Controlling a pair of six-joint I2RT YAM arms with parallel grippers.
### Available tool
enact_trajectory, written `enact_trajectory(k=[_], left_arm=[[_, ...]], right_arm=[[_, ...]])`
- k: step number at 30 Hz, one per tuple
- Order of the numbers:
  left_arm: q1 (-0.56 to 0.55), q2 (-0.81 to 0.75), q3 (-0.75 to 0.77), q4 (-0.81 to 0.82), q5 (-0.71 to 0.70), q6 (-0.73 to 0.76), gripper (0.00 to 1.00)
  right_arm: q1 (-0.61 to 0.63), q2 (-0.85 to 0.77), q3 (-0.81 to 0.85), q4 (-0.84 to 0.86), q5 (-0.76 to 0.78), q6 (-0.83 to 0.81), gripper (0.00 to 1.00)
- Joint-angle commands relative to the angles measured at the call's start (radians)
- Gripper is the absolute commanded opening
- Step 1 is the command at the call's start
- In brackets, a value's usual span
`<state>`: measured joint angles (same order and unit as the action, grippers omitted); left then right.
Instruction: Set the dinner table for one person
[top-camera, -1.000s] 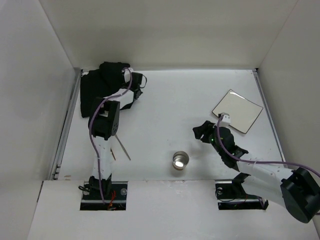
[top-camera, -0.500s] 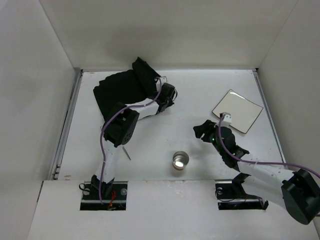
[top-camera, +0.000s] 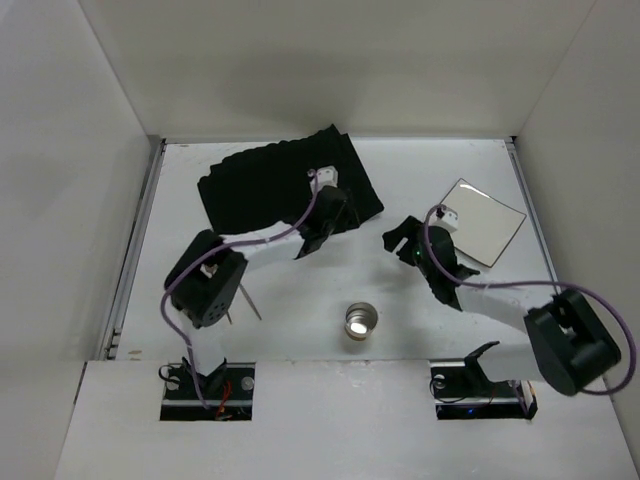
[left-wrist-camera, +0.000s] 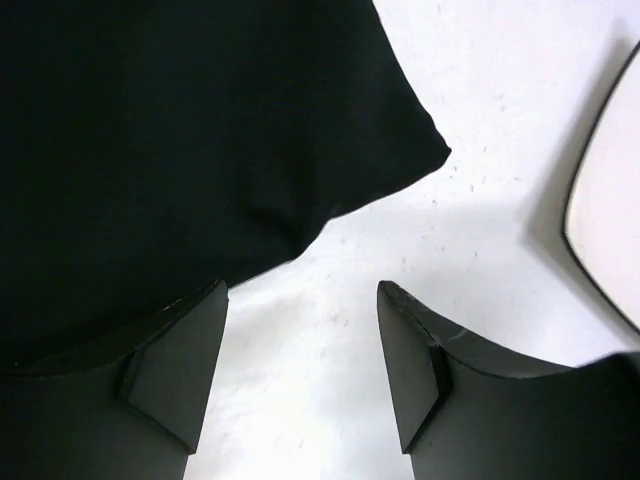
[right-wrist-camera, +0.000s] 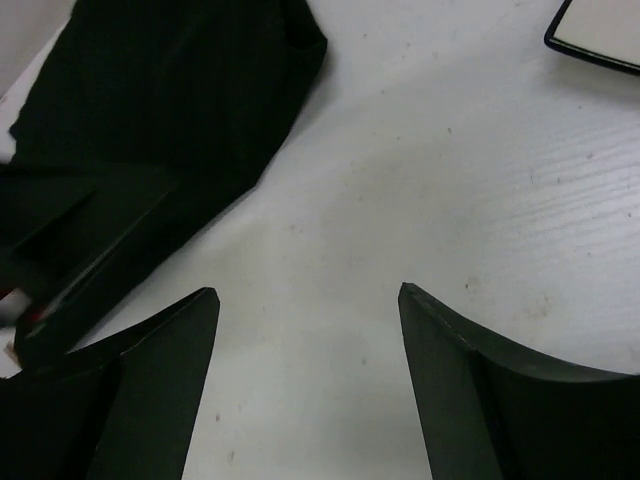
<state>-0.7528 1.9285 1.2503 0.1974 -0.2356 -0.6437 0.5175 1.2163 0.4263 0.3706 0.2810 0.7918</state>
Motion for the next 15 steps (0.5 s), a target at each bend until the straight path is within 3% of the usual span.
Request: enact_trajectory(k=[1, 7, 10, 15], left_arm=[[0.042, -0.227, -0.164, 0.115, -0.036, -0.039, 0.59], [0.096, -0.5, -0.523, 0.166, -0.149, -0.169, 0.59], [0.137, -0.632, -0.697, 0.166, -0.202, -0.269, 0.61], [0.203, -0.77, -0.862, 0.155, -0.209, -0.381, 0.63]], right_arm=[[-0.043, 0.158, 0.123, 0.071, -0.008, 0.053, 0.77], [-0.075, 0.454, 0.32, 0.1, -0.034, 0.148, 0.72], [-0.069, 0.518, 0.367, 0.137, -0.029, 0.17, 0.75], [-0.069, 0.563, 0.416, 0.146, -0.011, 0.191, 0.77]])
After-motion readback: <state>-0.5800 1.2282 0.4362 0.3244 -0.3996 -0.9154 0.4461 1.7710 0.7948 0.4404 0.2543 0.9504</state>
